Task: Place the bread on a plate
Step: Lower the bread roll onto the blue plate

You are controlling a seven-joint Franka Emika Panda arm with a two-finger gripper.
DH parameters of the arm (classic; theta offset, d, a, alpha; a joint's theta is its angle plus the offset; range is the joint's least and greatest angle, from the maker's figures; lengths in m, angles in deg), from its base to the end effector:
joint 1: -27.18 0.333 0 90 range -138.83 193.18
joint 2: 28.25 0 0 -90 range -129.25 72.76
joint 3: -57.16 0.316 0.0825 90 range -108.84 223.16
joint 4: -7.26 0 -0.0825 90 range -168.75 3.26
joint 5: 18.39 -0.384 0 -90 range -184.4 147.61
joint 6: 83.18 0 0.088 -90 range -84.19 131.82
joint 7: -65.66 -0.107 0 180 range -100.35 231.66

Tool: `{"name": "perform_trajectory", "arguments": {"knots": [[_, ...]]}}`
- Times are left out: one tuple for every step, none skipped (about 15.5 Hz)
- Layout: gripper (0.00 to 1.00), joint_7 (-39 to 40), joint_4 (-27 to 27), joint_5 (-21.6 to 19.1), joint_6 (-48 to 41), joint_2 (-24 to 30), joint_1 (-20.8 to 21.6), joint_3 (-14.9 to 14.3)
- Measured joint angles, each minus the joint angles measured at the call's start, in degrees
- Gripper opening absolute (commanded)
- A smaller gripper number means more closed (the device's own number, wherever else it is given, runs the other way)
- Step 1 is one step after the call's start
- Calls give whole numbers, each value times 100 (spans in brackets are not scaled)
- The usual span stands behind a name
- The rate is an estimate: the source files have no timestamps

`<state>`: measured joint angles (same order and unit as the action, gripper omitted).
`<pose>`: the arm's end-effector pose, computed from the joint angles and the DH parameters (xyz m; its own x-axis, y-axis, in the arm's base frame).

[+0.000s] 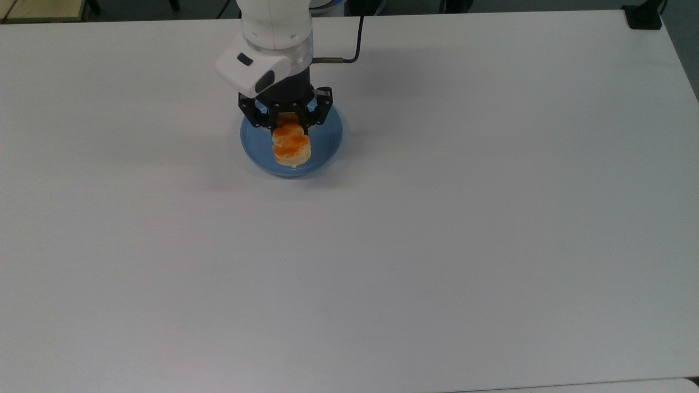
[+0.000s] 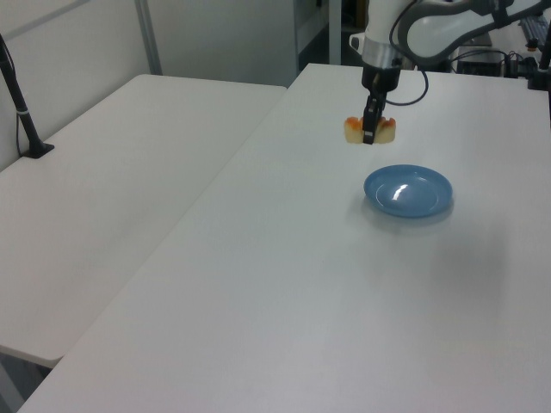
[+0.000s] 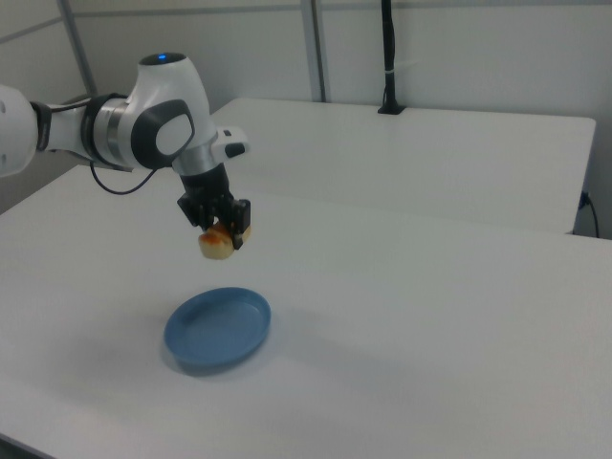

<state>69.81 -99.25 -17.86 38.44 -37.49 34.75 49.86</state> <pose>0.6122 0.0057 0.4425 0.9912 0.0856 0.1011 0.0823 -0.9960 0.0361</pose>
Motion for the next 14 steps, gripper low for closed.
{"name": "perform_trajectory", "arguments": {"knots": [[50, 1, -113, 0, -5, -1, 29, 2], [50, 1, -234, 1, -6, -2, 46, 5], [50, 6, -346, 1, -6, -3, 56, 6], [50, 14, -456, 1, -6, -3, 61, 6], [50, 20, -547, 1, -6, -3, 65, 6], [50, 23, -627, 1, -6, -2, 70, 5], [50, 24, -704, 1, -6, -1, 77, 6], [50, 25, -777, 1, -6, -1, 88, 7], [50, 25, -839, 1, -2, -1, 100, 10], [50, 25, -887, 1, 7, -1, 111, 15], [50, 25, -926, 1, 29, -1, 124, 18], [51, 25, -961, 1, 68, -5, 145, 19], [51, 25, -989, 1, 110, -20, 174, 19], [52, 17, -1011, 1, 174, -52, 196, 23]]}}
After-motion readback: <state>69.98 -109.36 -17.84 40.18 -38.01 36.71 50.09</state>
